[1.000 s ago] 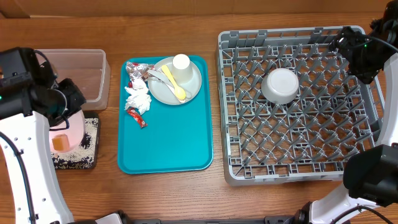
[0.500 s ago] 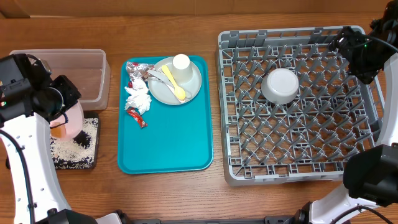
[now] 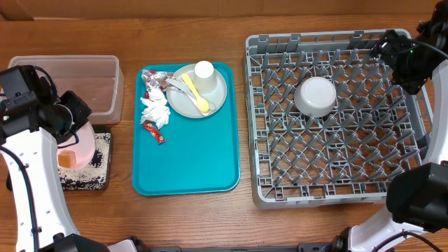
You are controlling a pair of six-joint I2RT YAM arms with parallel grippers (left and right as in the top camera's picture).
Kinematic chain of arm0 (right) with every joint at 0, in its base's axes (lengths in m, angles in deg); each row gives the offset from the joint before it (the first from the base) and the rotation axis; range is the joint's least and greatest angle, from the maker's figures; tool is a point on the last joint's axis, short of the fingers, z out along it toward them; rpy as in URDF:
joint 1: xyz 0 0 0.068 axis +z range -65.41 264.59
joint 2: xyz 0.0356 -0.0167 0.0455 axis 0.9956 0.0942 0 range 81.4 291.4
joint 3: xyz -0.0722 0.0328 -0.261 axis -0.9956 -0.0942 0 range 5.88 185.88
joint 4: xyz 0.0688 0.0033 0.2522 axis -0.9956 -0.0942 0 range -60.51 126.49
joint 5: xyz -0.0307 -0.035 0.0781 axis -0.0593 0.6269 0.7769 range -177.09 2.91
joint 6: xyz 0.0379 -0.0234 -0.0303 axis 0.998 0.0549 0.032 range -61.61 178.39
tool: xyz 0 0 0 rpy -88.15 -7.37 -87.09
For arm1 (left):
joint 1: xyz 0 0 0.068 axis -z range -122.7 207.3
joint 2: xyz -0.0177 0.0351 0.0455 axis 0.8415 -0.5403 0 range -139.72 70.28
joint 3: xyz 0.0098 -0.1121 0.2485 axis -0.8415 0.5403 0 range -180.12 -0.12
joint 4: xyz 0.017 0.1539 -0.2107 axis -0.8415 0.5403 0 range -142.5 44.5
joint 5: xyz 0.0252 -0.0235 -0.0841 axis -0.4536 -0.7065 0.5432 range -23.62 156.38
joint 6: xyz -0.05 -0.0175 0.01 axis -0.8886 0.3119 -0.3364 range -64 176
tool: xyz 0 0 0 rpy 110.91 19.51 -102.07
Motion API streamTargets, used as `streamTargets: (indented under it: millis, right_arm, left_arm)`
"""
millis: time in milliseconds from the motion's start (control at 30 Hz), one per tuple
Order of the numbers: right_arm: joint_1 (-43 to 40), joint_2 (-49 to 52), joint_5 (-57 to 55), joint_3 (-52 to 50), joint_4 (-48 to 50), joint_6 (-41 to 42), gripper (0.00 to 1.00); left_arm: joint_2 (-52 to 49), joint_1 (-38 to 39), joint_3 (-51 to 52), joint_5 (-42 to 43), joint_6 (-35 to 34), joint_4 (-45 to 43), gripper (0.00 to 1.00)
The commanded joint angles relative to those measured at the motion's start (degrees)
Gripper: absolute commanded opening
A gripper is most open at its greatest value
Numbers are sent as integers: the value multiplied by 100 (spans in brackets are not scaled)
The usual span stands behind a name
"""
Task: Sort waste into correct bins and load items into the dishwasher rack
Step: 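Tilt the pink plate, dropping the tofu cube onto the black tray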
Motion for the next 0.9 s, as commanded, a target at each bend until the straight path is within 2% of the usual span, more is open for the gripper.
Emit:
streamTargets:
  millis: [0, 100, 200, 300, 467, 533, 600, 667, 733, 867]
  right_arm:
    - [-13, -111, 4, 103, 26, 46, 100]
    - [-13, -111, 4, 103, 26, 46, 100]
    - [-13, -111, 4, 105, 26, 46, 100]
    - [-13, -111, 4, 103, 26, 46, 100]
    - [-13, -111, 4, 105, 26, 46, 100]
    - [-13, -111, 4, 105, 26, 46, 100]
    - [-13, -111, 2, 105, 26, 46, 100]
    - [-13, -111, 4, 103, 26, 46, 100]
    - [-13, -111, 4, 105, 26, 46, 100]
    - [-13, -111, 4, 105, 26, 46, 100]
  left_arm:
    - [-9, -66, -9, -380, -157, -35, 4]
    - [-9, -66, -7, -691, -328, -164, 4]
    - [-9, -66, 37, -501, 70, -485, 4]
    - [-9, -66, 74, -262, -76, -555, 4]
    - [-9, -70, 267, 658, -92, -826, 4]
    - [-9, -85, 341, 787, -85, -850, 4]
    - [-9, -144, 400, 960, 203, -931, 4]
    - [-9, -391, 435, 1847, 675, -938, 4]
    - [-9, -678, 435, 2334, 835, -933, 4]
    - [-9, -1207, 435, 2763, 1051, -820, 4]
